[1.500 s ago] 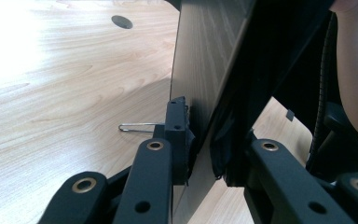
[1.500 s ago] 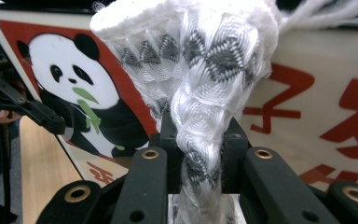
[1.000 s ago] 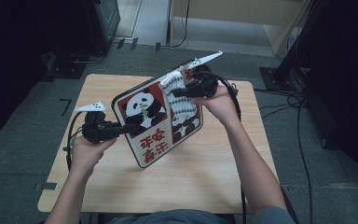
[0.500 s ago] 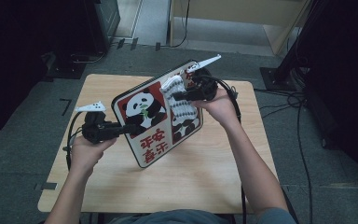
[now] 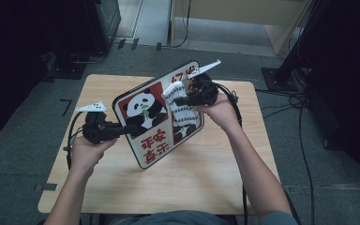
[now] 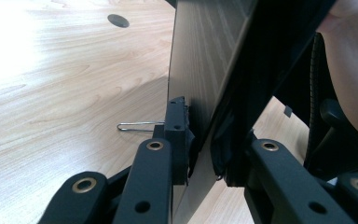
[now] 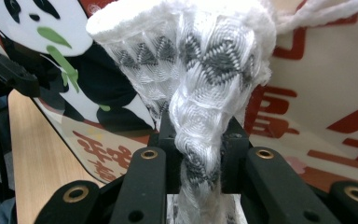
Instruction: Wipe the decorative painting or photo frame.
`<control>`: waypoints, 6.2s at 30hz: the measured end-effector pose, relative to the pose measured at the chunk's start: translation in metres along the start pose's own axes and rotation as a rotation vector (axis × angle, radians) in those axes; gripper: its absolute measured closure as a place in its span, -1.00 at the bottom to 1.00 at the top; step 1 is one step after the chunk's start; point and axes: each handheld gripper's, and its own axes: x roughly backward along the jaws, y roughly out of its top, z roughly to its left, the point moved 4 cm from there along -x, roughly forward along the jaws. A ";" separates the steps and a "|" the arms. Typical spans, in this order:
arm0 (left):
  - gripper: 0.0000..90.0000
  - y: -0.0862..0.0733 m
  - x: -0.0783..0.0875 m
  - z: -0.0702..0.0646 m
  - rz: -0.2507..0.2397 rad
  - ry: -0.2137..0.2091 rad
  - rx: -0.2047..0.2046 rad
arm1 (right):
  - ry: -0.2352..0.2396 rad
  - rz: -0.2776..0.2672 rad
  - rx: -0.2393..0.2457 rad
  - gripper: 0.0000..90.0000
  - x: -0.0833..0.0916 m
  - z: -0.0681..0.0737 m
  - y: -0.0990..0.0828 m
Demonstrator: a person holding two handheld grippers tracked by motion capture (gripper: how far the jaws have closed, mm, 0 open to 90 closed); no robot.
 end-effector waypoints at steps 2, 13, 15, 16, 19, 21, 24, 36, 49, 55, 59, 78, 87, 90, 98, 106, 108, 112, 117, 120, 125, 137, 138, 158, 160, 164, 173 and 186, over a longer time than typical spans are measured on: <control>0.71 0.000 0.000 0.000 0.000 -0.001 0.000 | -0.001 0.004 -0.001 0.71 -0.001 0.000 -0.002; 0.70 0.000 0.000 0.001 0.001 -0.010 0.005 | 0.002 0.025 -0.017 0.70 -0.007 -0.002 -0.013; 0.70 0.000 0.000 0.001 0.000 -0.009 0.006 | 0.001 0.029 -0.017 0.70 -0.008 -0.002 -0.014; 0.70 0.000 0.000 0.001 0.001 -0.010 0.006 | 0.002 0.032 -0.018 0.70 -0.008 -0.002 -0.015; 0.70 0.000 0.000 0.001 0.002 -0.011 0.005 | -0.003 0.036 -0.012 0.70 -0.010 -0.003 -0.017; 0.70 0.000 0.000 0.001 0.005 -0.012 0.004 | -0.007 0.041 -0.014 0.70 -0.011 -0.003 -0.019; 0.70 0.001 0.000 0.001 0.008 -0.012 0.003 | -0.011 0.045 -0.019 0.70 -0.012 -0.002 -0.022; 0.69 0.001 0.000 0.001 0.012 -0.024 -0.004 | -0.019 0.074 -0.031 0.70 -0.021 -0.002 -0.036; 0.69 0.001 0.000 0.002 0.017 -0.032 -0.009 | -0.025 0.108 -0.056 0.70 -0.032 -0.003 -0.055; 0.68 0.001 0.000 0.003 0.016 -0.036 -0.010 | -0.024 0.123 -0.071 0.71 -0.037 -0.003 -0.064; 0.68 0.002 0.000 0.004 0.018 -0.040 -0.009 | -0.030 0.139 -0.079 0.71 -0.041 -0.004 -0.071; 0.68 0.002 -0.001 0.006 0.010 -0.053 -0.010 | -0.017 0.194 -0.111 0.70 -0.060 -0.005 -0.100; 0.68 0.002 -0.001 0.006 0.007 -0.056 -0.010 | -0.011 0.219 -0.126 0.70 -0.067 -0.006 -0.110; 0.68 0.002 -0.001 0.006 0.006 -0.056 -0.008 | -0.005 0.225 -0.132 0.70 -0.067 -0.006 -0.111; 0.68 0.002 -0.001 0.006 0.005 -0.055 -0.006 | 0.004 0.201 -0.130 0.73 -0.061 -0.005 -0.104; 0.67 0.002 -0.001 0.006 0.005 -0.055 -0.005 | 0.010 0.153 -0.088 0.75 -0.046 0.006 -0.085; 0.68 0.002 -0.001 0.006 0.004 -0.052 -0.005 | 0.014 0.140 -0.072 0.75 -0.040 0.011 -0.077; 0.68 0.001 -0.001 0.005 -0.001 -0.047 0.000 | 0.014 0.101 -0.034 0.75 -0.028 0.019 -0.060; 0.68 0.000 0.000 0.005 -0.005 -0.038 0.004 | 0.014 0.049 0.006 0.75 -0.014 0.026 -0.037; 0.68 0.001 0.000 0.005 -0.009 -0.035 0.007 | 0.020 0.023 0.025 0.75 -0.008 0.030 -0.024; 0.68 0.000 0.000 0.004 -0.010 -0.030 0.003 | 0.021 -0.006 0.057 0.74 -0.003 0.035 -0.005; 0.70 -0.001 0.000 0.002 -0.009 -0.016 -0.007 | 0.032 -0.078 0.131 0.73 0.001 0.047 0.031; 0.70 -0.001 0.000 0.002 -0.012 -0.016 -0.007 | 0.032 -0.086 0.138 0.72 0.001 0.047 0.032; 0.70 -0.002 0.000 0.002 -0.016 -0.018 -0.013 | 0.029 -0.081 0.147 0.72 -0.008 0.048 0.033; 0.70 -0.002 0.000 0.002 -0.015 -0.019 -0.014 | 0.029 -0.075 0.147 0.72 -0.009 0.048 0.032; 0.70 -0.002 0.000 0.002 -0.014 -0.020 -0.014 | 0.032 -0.064 0.152 0.72 -0.010 0.047 0.031; 0.70 -0.001 0.000 0.002 -0.016 -0.019 -0.016 | 0.029 -0.042 0.139 0.72 -0.013 0.048 0.026; 0.70 -0.001 0.000 0.002 -0.012 -0.022 -0.020 | 0.032 -0.019 0.135 0.72 -0.020 0.048 0.015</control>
